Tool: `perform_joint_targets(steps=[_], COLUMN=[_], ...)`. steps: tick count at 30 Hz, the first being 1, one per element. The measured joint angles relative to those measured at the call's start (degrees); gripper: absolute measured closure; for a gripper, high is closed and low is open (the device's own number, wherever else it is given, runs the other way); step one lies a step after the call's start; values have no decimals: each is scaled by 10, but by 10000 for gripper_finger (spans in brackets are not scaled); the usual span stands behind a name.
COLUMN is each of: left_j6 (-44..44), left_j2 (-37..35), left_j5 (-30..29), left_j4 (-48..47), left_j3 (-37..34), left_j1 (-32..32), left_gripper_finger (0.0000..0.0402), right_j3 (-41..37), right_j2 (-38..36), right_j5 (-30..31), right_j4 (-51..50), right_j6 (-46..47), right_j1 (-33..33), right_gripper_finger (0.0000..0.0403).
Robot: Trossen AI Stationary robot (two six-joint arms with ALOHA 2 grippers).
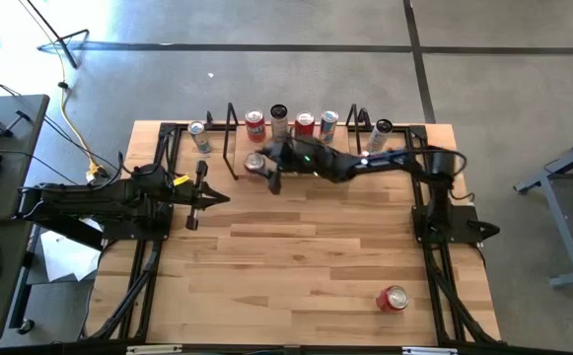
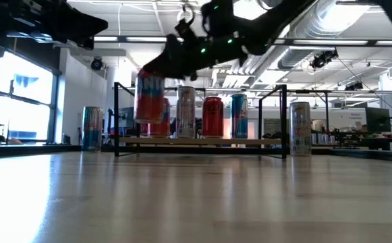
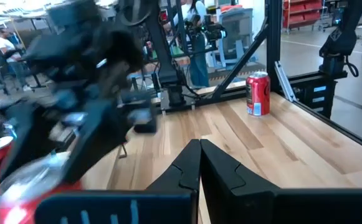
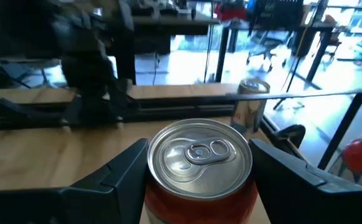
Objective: Place canned beverage on shelf
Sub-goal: Put the red soda can on the shelf aligned with the red soda can
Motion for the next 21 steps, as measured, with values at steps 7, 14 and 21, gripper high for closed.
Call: perform_joint_targets(steps=[7, 14, 21], left_j6=[0, 0, 0], left_j2=[0, 0, 0], left_j5=[0, 0, 0], left_j4=[0, 0, 1], left_j3=[0, 0, 0], left_j1=[0, 0, 0], left_gripper_finger=[401, 401, 401], right_j3=[131, 160, 157], right_j2=[82, 97, 103], right_j5=[-47, -65, -60], right_j4=[-93, -124, -132], right_j6=[-8, -8, -13], right_j1=[-49, -72, -76], right_gripper_finger=[169, 169, 169])
